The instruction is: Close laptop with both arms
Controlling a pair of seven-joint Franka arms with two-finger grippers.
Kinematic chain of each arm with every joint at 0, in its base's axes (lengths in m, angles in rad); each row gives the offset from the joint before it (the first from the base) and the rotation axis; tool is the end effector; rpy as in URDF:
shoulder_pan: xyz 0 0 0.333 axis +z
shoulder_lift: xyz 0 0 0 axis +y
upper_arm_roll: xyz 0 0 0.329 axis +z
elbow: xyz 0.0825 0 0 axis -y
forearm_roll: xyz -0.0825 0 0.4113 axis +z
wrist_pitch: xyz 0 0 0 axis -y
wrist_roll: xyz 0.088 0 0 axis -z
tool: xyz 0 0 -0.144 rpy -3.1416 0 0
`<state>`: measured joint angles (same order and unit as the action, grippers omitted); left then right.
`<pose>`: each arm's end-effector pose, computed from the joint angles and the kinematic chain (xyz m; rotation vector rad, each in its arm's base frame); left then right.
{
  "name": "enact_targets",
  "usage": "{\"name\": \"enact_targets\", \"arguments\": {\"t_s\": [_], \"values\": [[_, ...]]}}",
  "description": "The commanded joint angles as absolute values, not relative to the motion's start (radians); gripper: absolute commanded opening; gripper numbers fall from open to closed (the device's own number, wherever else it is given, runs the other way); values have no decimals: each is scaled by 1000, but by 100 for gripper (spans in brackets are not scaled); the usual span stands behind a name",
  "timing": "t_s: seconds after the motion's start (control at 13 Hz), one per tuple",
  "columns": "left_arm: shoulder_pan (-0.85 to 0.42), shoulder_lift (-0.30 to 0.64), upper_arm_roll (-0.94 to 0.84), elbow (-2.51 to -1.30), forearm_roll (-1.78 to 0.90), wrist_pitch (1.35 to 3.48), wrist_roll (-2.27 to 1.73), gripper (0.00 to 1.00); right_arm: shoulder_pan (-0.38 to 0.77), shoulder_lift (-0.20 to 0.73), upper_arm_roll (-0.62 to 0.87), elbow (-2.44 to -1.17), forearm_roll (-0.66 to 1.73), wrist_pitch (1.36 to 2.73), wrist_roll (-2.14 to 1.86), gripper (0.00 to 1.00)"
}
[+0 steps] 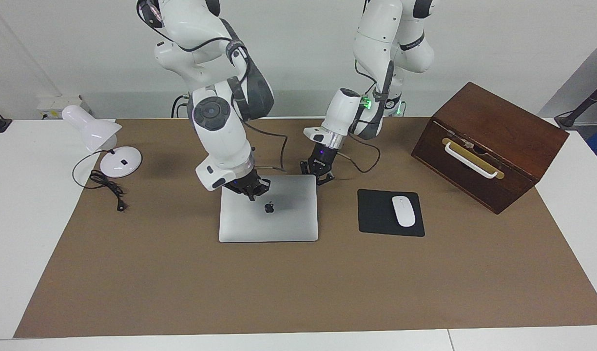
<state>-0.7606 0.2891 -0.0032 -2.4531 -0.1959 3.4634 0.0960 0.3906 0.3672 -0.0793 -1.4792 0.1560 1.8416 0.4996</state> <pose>0.4274 -0.3745 0.2270 2.5942 -0.8744 0.9658 0.6596 0.2380 0.4350 -3.0109 0.3404 0.0777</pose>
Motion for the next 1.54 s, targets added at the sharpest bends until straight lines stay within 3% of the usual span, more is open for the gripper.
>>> {"name": "enact_targets", "arguments": {"t_s": [0.0,0.85,1.08,1.23,1.46], "values": [[-742,336,2,-2448,-204,3468,95,0,359,333,-80,-1454,137,1816,468,0],[-747,305,-2,-2459,-204,3465,-32,0,181,115,-81,-1466,-104,1723,-111,0],[-744,226,-2,-2468,-206,3340,-43,0,98,80,-78,-1471,-84,1681,-186,0],[-742,167,-2,-2477,-206,3263,-51,0,66,69,-80,-1477,1,1649,-167,38],[-742,153,-2,-2484,-206,3258,-51,0,54,52,-83,-1483,17,1637,-106,92]]}}
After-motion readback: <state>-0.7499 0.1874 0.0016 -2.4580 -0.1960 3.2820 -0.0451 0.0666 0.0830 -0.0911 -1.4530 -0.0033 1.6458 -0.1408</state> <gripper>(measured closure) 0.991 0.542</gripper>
